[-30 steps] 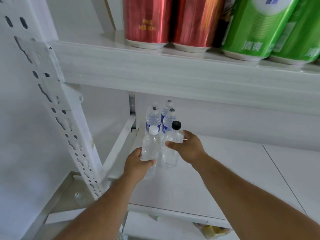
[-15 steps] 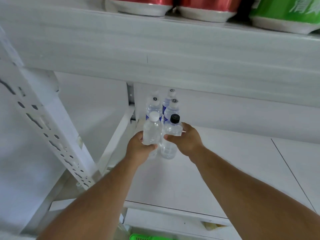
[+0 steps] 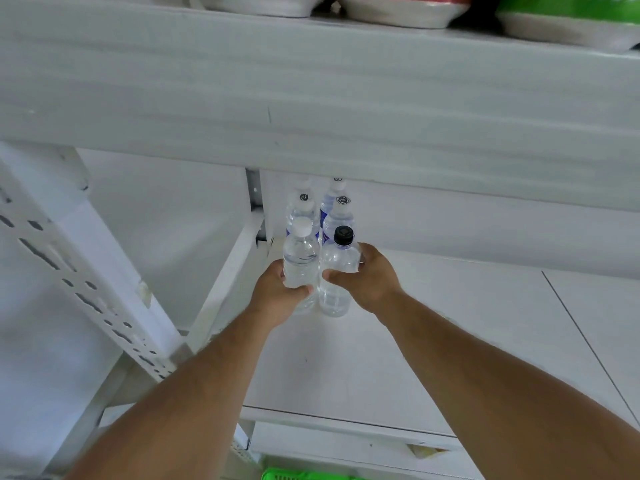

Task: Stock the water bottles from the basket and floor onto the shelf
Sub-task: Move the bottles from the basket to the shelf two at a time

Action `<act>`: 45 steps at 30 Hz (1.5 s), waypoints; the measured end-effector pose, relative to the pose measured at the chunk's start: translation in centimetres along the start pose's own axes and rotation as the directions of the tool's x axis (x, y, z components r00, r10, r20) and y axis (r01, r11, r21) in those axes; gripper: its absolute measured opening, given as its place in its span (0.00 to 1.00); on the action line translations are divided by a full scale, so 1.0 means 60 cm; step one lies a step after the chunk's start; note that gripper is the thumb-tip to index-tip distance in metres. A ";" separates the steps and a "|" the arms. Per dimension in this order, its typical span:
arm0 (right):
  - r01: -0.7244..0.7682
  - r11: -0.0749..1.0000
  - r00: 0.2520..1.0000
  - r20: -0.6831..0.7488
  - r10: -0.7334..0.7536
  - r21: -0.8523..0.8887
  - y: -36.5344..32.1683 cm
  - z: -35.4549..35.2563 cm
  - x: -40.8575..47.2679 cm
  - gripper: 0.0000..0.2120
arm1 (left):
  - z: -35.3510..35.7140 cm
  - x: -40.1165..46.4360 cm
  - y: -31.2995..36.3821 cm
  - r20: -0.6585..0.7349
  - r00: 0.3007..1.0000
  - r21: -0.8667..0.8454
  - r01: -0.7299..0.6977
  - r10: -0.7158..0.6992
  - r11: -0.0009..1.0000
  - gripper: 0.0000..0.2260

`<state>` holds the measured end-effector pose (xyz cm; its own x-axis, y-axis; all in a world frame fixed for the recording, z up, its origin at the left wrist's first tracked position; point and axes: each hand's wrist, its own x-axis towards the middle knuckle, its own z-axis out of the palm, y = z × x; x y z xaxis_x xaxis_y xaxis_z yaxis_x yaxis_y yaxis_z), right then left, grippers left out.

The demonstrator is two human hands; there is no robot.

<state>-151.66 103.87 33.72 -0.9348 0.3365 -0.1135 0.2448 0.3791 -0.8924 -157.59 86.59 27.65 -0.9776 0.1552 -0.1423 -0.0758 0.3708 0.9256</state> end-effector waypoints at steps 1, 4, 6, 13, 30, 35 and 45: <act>-0.003 1.000 1.000 0.007 0.003 -0.009 0.000 -0.001 -0.001 0.20 | -0.001 -0.001 0.000 0.003 1.000 0.009 0.004 -0.004 1.000 0.24; -0.016 1.000 1.000 0.024 0.017 -0.023 0.000 -0.003 -0.003 0.17 | -0.003 -0.012 0.001 0.004 1.000 0.036 0.013 -0.013 0.999 0.24; -0.041 0.999 0.998 0.048 0.042 -0.022 0.005 -0.005 -0.006 0.18 | -0.002 -0.026 0.002 0.000 1.000 0.056 0.013 -0.013 0.998 0.24; -0.175 0.971 0.980 0.060 0.187 -0.163 0.023 -0.012 -0.063 0.45 | -0.007 -0.106 -0.007 0.042 0.999 0.208 -0.014 0.005 0.978 0.28; 0.199 0.545 0.977 0.206 -0.050 -0.814 0.047 -0.004 -0.311 0.36 | -0.066 -0.316 0.031 0.272 0.962 0.744 -0.236 0.039 0.625 0.34; 0.240 0.545 0.968 0.237 -0.078 -0.803 0.048 -0.013 -0.379 0.37 | -0.069 -0.395 0.037 0.236 0.972 0.753 -0.196 0.020 0.629 0.33; 0.247 0.604 0.958 0.283 -0.036 -0.758 0.131 -0.063 -0.561 0.37 | -0.021 -0.594 0.025 0.212 0.977 0.765 -0.168 0.003 0.622 0.28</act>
<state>-117.28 98.78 32.17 -0.9776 0.0646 -0.2003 0.1121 0.9652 -0.2361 -123.12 80.48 34.57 -0.9138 0.3473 -0.2105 0.2677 0.9049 0.3310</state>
